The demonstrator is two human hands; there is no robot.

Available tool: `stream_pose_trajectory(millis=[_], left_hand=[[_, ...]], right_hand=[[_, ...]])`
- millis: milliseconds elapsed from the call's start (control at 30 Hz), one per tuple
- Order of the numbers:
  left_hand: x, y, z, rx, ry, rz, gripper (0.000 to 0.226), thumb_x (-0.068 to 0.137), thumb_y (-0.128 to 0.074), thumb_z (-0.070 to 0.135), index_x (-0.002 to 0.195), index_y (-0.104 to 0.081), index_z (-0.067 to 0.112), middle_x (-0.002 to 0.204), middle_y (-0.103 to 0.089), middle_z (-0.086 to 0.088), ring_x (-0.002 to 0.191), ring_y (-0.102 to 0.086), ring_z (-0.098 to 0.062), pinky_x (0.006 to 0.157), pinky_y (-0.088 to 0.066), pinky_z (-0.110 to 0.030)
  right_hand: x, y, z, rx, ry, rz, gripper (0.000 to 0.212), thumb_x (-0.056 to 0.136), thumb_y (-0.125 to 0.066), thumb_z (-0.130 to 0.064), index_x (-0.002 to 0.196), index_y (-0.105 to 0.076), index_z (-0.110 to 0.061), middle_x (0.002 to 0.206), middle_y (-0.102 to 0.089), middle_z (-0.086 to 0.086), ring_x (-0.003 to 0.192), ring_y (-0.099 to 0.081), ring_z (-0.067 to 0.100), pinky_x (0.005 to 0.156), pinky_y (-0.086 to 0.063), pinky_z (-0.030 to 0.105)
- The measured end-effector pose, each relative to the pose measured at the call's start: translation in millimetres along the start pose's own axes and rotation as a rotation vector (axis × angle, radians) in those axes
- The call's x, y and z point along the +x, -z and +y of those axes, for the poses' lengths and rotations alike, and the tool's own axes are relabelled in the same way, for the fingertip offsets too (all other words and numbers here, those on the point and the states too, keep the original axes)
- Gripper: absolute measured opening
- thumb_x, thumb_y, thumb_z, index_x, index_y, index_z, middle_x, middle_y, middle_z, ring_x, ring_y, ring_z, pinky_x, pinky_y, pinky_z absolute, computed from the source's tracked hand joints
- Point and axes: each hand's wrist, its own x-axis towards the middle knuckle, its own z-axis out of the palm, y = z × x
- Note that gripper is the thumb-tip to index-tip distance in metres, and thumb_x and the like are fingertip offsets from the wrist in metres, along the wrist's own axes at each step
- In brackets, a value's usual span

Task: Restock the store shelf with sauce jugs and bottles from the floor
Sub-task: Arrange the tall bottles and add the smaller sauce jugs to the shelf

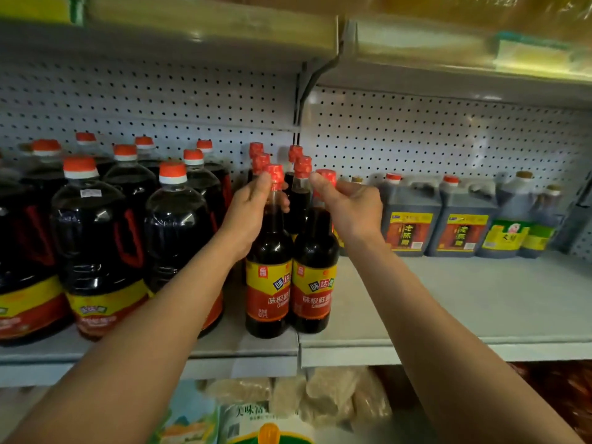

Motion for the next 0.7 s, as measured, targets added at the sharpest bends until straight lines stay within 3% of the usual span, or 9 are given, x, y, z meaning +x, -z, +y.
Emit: stream_pose_trajectory(millis=[100, 233, 367, 467, 567, 633, 700], left_hand=[[4.0, 1.8, -7.1, -0.011, -0.055, -0.034, 0.053, 0.094, -0.034, 0.058, 0.102, -0.067, 0.017, 0.075, -0.069, 0.004, 0.080, -0.067, -0.013, 0.098, -0.048, -0.042], [2.2, 5.2, -10.6, -0.013, -0.113, -0.088, 0.050, 0.095, -0.031, 0.052, 0.106, -0.065, 0.018, 0.080, -0.068, 0.002, 0.082, -0.067, -0.012, 0.087, -0.049, -0.024], [-6.5, 9.3, -11.0, 0.035, -0.151, -0.072, 0.054, 0.096, -0.028, 0.053, 0.114, -0.064, 0.019, 0.088, -0.071, 0.001, 0.092, -0.069, -0.014, 0.091, -0.049, -0.021], [-20.7, 11.9, -16.0, 0.094, -0.141, -0.037, 0.046, 0.102, -0.030, 0.049, 0.121, -0.061, 0.021, 0.101, -0.073, 0.000, 0.102, -0.068, -0.011, 0.095, -0.048, -0.021], [-47.7, 16.5, -38.9, 0.120, -0.007, 0.029, 0.032, 0.102, -0.039, 0.049, 0.128, -0.051, 0.036, 0.125, -0.063, 0.009, 0.119, -0.058, -0.009, 0.102, -0.046, -0.031], [-72.8, 18.2, -55.2, 0.067, 0.083, 0.079, 0.043, 0.095, -0.046, 0.049, 0.137, -0.041, 0.040, 0.130, -0.053, 0.015, 0.123, -0.051, -0.008, 0.098, -0.046, -0.027], [-98.2, 19.7, -71.8, 0.057, 0.140, 0.071, 0.066, 0.083, -0.055, 0.047, 0.145, -0.033, 0.038, 0.135, -0.047, 0.018, 0.124, -0.048, -0.005, 0.092, -0.045, -0.020]], right_hand=[[-2.6, -4.7, 1.9, 0.035, 0.013, 0.007, 0.033, 0.078, -0.077, -0.061, 0.069, -0.074, -0.030, 0.071, -0.075, -0.012, 0.074, -0.072, 0.003, 0.083, -0.060, 0.039], [-17.7, -1.2, 7.5, 0.156, 0.077, 0.002, 0.017, 0.082, -0.079, -0.050, 0.082, -0.076, -0.033, 0.078, -0.077, -0.015, 0.081, -0.073, 0.002, 0.083, -0.060, 0.038], [-34.9, 0.6, 31.4, 0.229, 0.109, -0.095, 0.007, 0.090, -0.075, -0.033, 0.097, -0.075, -0.035, 0.092, -0.078, -0.014, 0.092, -0.072, 0.002, 0.084, -0.059, 0.031], [-52.7, 7.7, 62.9, 0.276, 0.064, -0.229, 0.027, 0.093, -0.071, -0.024, 0.120, -0.072, -0.025, 0.112, -0.076, -0.008, 0.108, -0.069, 0.004, 0.090, -0.057, 0.028], [-68.9, 19.6, 93.3, 0.311, 0.070, -0.360, 0.057, 0.092, -0.070, -0.014, 0.146, -0.052, -0.023, 0.133, -0.066, -0.009, 0.124, -0.061, 0.007, 0.093, -0.055, 0.027], [-76.8, 25.0, 108.6, 0.236, 0.069, -0.437, 0.076, 0.090, -0.073, -0.013, 0.154, -0.037, -0.029, 0.138, -0.061, -0.017, 0.129, -0.056, 0.005, 0.096, -0.055, 0.028], [-83.5, 26.5, 120.8, 0.174, 0.013, -0.490, 0.080, 0.087, -0.077, -0.015, 0.154, -0.035, -0.030, 0.138, -0.061, -0.014, 0.128, -0.057, 0.006, 0.101, -0.054, 0.034]])
